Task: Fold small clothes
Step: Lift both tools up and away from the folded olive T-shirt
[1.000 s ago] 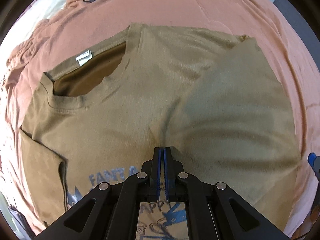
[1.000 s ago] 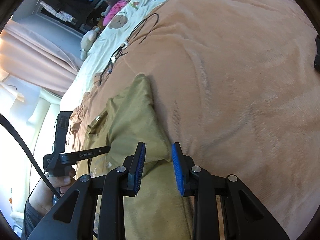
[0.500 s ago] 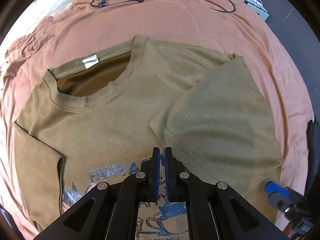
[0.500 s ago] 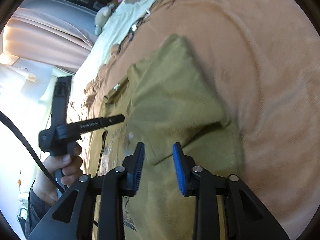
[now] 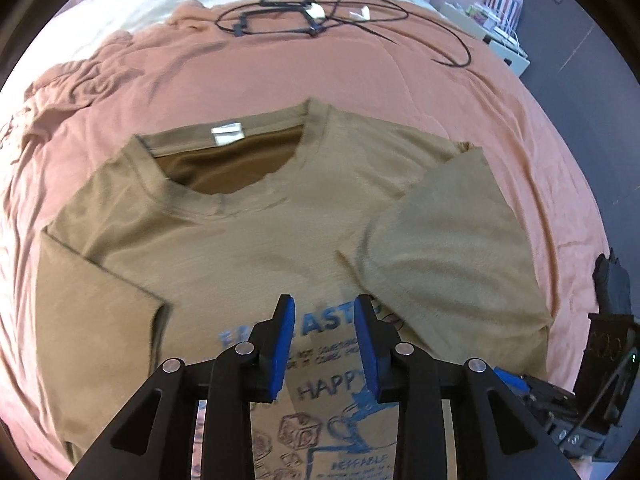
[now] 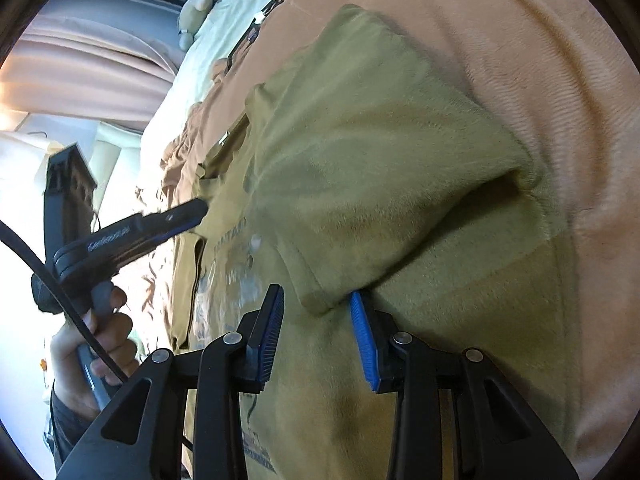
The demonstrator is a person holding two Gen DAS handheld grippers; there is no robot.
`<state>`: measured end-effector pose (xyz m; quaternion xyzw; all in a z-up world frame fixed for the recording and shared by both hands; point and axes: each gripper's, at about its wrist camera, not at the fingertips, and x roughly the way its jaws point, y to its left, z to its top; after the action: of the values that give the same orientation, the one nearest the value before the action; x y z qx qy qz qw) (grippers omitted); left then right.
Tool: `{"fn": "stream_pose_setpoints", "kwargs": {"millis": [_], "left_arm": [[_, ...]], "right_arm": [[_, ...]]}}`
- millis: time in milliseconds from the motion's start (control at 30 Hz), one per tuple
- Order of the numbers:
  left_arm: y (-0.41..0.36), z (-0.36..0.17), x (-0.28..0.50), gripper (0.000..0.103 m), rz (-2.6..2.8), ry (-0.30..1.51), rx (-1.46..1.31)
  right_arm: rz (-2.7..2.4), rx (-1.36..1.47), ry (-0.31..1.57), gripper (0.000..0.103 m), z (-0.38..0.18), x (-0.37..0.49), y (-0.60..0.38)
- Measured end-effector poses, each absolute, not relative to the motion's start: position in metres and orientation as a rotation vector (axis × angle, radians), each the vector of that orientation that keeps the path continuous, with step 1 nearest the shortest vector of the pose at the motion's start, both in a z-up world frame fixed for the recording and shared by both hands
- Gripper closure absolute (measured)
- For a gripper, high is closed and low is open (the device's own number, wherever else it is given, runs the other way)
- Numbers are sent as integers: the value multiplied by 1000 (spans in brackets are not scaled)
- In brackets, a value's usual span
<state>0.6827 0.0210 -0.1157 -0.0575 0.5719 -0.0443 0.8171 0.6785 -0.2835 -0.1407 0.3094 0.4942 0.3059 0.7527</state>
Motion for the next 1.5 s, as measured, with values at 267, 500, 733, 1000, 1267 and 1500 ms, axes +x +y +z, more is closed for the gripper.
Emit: {"fn": "stream_pose_setpoints", "kwargs": {"millis": [267, 500, 733, 1000, 1267, 1500], "left_arm": [[48, -98, 666, 70, -34, 1192, -155], [73, -78, 642, 70, -4, 1165, -173], [96, -69, 615, 70, 16, 1152, -195], [131, -49, 566, 48, 59, 1092, -237], [164, -16, 497, 39, 65, 1035, -321], [187, 18, 434, 18, 74, 932, -359]], "right_arm": [[706, 653, 1030, 101, -125, 670, -256], [675, 671, 1070, 100, -126, 669, -253], [703, 695, 1047, 36, -107, 665, -252], [643, 573, 937, 35, -83, 629, -253], [531, 433, 842, 35, -57, 553, -263], [481, 302, 774, 35, -14, 487, -265]]}}
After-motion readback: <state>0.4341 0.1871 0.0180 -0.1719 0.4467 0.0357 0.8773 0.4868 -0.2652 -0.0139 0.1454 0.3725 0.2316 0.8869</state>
